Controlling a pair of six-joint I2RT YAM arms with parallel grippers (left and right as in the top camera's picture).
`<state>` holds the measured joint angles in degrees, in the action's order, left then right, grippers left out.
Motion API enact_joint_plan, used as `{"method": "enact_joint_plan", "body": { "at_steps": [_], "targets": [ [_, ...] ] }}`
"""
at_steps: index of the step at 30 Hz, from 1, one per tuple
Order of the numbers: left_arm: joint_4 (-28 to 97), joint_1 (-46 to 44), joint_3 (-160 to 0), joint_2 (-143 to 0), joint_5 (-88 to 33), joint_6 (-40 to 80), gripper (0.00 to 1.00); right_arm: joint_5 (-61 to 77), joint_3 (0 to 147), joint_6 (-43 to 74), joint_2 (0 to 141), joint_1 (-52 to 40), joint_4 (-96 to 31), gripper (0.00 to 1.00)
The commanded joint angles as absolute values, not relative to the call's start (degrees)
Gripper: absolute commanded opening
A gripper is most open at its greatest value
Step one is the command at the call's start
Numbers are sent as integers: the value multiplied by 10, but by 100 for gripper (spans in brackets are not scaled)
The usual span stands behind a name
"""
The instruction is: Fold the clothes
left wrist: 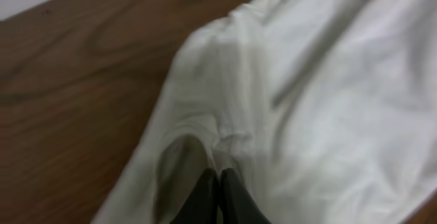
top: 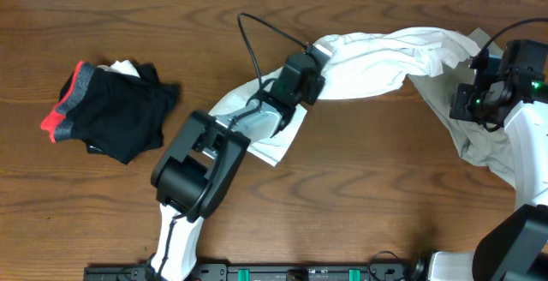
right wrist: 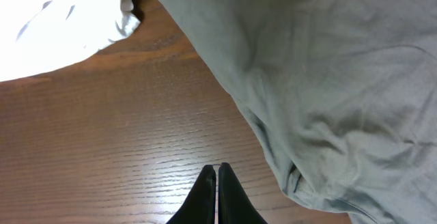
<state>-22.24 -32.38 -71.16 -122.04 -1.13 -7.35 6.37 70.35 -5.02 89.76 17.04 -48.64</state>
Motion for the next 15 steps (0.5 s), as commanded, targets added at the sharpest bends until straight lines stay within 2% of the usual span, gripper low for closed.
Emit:
{"method": "enact_joint_plan", "body": {
  "at_steps": [1, 5, 10, 11, 12, 14, 15],
  "targets": [
    [-226, -274, -748, -1171, 3, -70, 6, 62, 703, -48, 899, 168, -488, 3],
    [-213, -197, -797, -1140, 11, -65, 6, 62, 703, -48, 899, 168, -489, 3],
    [-137, -90, -867, -1128, 4, 24, 8, 62, 703, -48, 899, 168, -489, 3],
    [-109, -74, -878, -1128, -7, 38, 30, 62, 703, -48, 899, 168, -489, 3],
    [-82, -62, -883, -1128, -19, 45, 41, 62, 703, -48, 899, 168, -490, 3],
    [-25, -46, -885, -1126, -45, 51, 49, 62, 703, -48, 899, 168, -491, 3],
    [6, -42, -885, -1126, -53, 50, 72, 62, 703, -48, 899, 168, -491, 3]
  ]
}}
